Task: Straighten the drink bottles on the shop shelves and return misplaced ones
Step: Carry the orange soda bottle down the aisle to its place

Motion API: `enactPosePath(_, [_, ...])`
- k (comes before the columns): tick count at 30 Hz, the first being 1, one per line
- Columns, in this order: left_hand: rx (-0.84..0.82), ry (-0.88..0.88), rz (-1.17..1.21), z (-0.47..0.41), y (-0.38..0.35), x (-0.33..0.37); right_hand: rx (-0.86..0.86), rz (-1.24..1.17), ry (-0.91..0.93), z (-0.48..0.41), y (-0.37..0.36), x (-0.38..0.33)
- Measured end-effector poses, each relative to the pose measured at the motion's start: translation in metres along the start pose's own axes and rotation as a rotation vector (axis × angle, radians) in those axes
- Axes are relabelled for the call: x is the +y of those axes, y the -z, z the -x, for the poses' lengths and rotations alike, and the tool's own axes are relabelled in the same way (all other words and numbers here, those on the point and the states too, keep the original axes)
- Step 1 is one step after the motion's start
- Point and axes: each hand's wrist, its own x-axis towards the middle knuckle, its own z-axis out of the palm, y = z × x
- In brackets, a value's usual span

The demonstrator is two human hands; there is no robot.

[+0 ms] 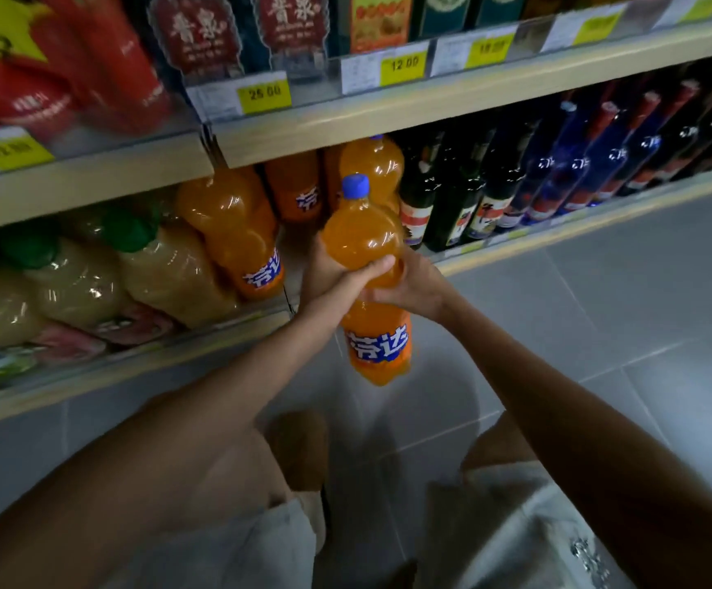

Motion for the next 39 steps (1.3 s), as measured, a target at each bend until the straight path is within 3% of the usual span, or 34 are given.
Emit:
enactPosePath(11, [0.060, -0.006, 0.176, -0.018, 0.029, 0.010, 0.045, -0.027, 0.108, -0.034, -0.024, -0.024])
enactPosePath(17, [0.049, -0.133, 0.098, -0.037, 0.035, 0.026, 0.129, -0.177, 0.158, -0.052, -0.026, -0.037])
enactPosePath(24, [0.024, -0.183, 0.055, -0.049, 0.036, 0.017, 0.153, -0.180, 0.188, -0.061, -0.032, -0.032])
enactPosePath(35, [-0.011, -0.114, 0.037, -0.054, 0.015, 0.006, 0.149, -0.152, 0.154, -0.058, -0.027, -0.006])
enactPosePath(39, [0.038, 0.020, 0.117, -0.061, 0.013, 0.001, 0.089, -0.123, 0.071, -0.064, -0.027, -0.003])
